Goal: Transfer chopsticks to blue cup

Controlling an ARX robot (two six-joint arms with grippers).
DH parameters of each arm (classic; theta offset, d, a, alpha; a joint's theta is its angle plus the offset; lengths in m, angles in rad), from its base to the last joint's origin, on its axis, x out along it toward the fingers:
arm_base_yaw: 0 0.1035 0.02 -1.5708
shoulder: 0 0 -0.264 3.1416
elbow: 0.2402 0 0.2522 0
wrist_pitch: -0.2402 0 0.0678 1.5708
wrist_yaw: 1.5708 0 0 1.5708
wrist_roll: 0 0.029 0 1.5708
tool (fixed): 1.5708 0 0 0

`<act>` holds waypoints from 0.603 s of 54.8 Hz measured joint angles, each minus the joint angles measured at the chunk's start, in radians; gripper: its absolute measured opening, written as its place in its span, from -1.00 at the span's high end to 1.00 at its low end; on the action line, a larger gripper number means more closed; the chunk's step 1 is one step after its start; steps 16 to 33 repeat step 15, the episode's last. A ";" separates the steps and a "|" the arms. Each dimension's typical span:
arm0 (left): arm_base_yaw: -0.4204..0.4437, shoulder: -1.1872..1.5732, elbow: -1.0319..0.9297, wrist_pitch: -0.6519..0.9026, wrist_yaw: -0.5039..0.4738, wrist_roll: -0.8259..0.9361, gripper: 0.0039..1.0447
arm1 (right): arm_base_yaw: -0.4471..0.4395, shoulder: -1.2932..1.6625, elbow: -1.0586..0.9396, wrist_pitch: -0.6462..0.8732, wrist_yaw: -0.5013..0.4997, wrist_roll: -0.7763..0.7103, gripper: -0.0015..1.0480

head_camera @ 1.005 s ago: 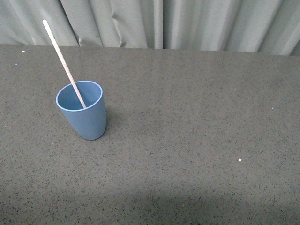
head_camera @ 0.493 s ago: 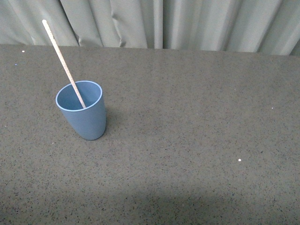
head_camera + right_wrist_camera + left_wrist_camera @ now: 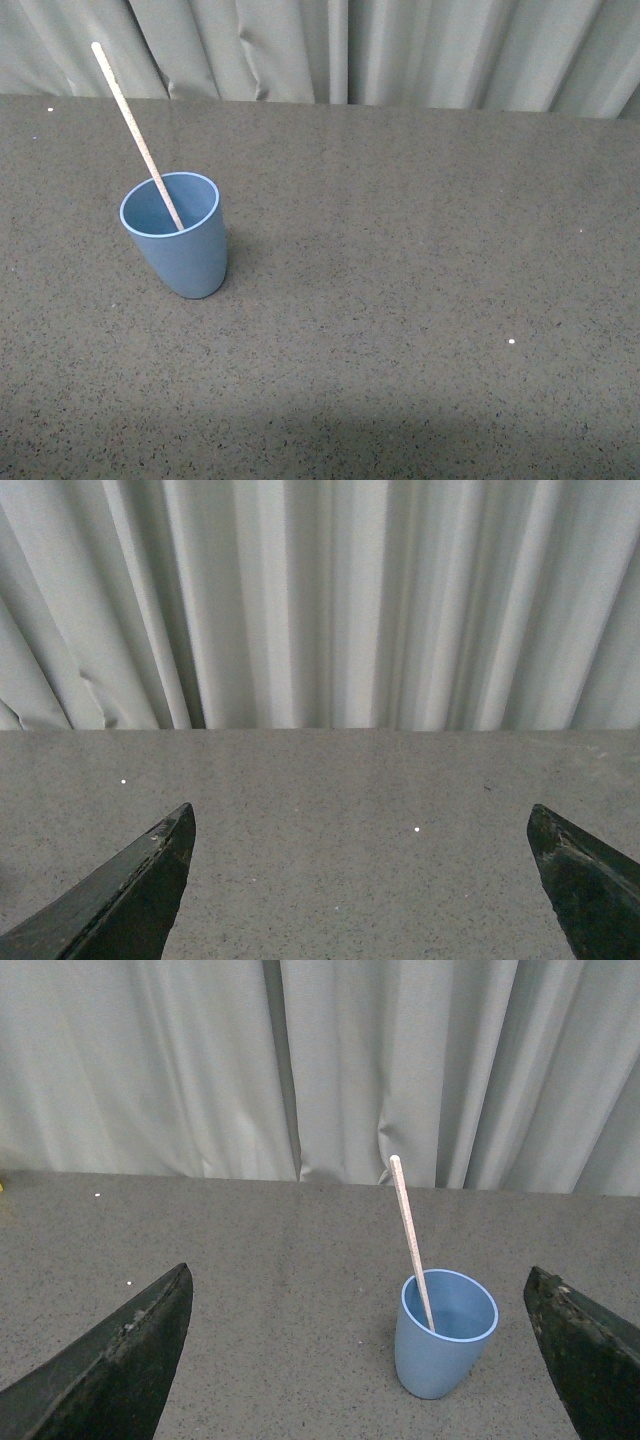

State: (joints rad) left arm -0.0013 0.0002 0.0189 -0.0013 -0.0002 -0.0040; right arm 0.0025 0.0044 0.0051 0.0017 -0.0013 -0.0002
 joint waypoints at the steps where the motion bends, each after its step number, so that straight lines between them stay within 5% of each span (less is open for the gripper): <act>1: 0.000 0.000 0.000 0.000 0.000 0.000 -0.88 | 0.000 0.000 0.000 0.000 0.000 0.000 -0.80; 33: 0.000 0.000 0.000 0.000 0.000 0.000 -0.88 | 0.000 0.000 0.000 0.000 0.000 0.000 -0.82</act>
